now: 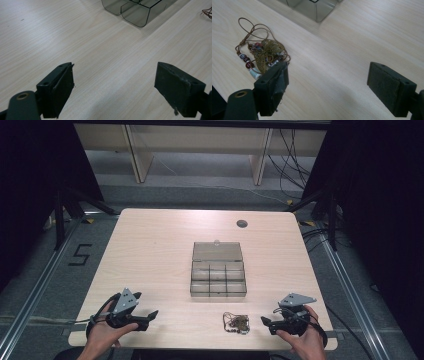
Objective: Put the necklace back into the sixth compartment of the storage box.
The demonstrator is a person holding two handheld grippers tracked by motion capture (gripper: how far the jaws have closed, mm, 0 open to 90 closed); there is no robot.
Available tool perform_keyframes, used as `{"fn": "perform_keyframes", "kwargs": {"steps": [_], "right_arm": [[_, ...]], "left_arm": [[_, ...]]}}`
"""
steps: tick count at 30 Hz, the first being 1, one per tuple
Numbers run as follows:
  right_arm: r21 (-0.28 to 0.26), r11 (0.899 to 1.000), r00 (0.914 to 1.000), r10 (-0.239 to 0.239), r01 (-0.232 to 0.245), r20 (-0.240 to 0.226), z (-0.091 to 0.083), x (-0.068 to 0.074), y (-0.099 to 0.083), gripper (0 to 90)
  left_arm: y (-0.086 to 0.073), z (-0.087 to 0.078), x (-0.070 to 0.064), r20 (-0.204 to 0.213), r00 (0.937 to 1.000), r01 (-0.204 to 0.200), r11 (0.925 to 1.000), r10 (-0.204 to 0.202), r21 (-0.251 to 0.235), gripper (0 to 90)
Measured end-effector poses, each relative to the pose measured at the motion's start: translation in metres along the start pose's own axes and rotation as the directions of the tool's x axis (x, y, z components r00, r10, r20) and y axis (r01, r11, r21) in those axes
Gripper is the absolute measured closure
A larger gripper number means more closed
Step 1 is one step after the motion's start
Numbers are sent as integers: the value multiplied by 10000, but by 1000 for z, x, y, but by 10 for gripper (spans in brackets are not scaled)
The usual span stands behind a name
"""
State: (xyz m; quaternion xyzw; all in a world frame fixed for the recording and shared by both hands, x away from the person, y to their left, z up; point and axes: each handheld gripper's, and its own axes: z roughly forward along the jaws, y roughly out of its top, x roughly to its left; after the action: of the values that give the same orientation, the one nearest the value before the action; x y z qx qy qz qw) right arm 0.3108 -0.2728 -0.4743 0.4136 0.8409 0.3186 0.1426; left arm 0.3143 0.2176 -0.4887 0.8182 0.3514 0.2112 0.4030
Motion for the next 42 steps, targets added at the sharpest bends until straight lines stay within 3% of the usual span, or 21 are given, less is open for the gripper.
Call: {"fn": "perform_keyframes", "kwargs": {"steps": [2,4,10,11,12,13,14,18,22,23,24,28,33,35,37,39,40,42], "right_arm": [[172,9995,9997,249,-249,-26,-2,4,1,192],[151,9999,10000,-67,69,-70,-2,4,3,201],[235,9995,9996,-183,188,-212,-4,12,7,218],[143,9980,9979,-609,612,-206,-5,13,9,225],[344,9983,9985,-469,479,-300,-6,15,10,225],[-68,9994,9991,-350,349,-238,-2,18,9,225],[42,9983,9979,-583,584,-272,-3,17,11,225],[277,9969,9964,-718,731,-453,-6,21,14,224],[112,9947,9934,-1012,1020,-543,-5,26,18,223],[302,9941,9923,-1016,1040,-714,-6,28,19,222],[230,9948,9924,-974,993,-749,-5,30,20,222],[281,9924,9883,-1169,1201,-983,-3,38,24,216],[516,9785,9736,-1920,1995,-1232,4,52,34,195],[855,9720,9681,-2054,2189,-1432,7,58,39,192],[1054,9681,9694,-2145,2272,-1191,13,62,42,192],[1170,9615,9649,-2353,2487,-1169,18,63,44,190],[1425,9548,9605,-2420,2609,-1373,18,63,46,187],[1499,9537,9612,-2418,2606,-1328,21,64,47,186]], "left_arm": [[0,0,0,51,10000,-14,10000,14,10,151],[0,0,0,44,10000,-1,10000,1,-9,151],[0,0,0,43,10000,2,10000,-2,-13,151],[0,-1,1,4,9999,-137,9998,137,115,151],[0,-1,1,-7,9999,-140,9998,140,111,151],[0,-1,1,-7,9999,-140,9998,140,111,151],[0,0,0,-3,10000,-13,10000,13,-10,151],[0,-1,1,-17,9999,-128,9999,128,109,151],[0,0,0,42,10000,15,10000,-15,-16,151],[0,-1,1,43,9999,-125,9999,125,92,151],[0,-1,-1,-31,10000,88,10000,-88,-17,151],[0,-1,0,29,9999,121,9999,-121,-38,151],[0,-1,0,-31,10000,72,10000,-72,-28,151],[0,-1,0,-20,9999,113,9999,-113,-27,151],[0,-1,0,-17,9999,120,9999,-120,-30,151],[1,-2,0,-37,9999,117,9999,-117,-11,151],[0,-1,0,-13,9999,117,9999,-117,-35,152],[0,-2,0,-42,10000,77,10000,-77,20,151]]}}
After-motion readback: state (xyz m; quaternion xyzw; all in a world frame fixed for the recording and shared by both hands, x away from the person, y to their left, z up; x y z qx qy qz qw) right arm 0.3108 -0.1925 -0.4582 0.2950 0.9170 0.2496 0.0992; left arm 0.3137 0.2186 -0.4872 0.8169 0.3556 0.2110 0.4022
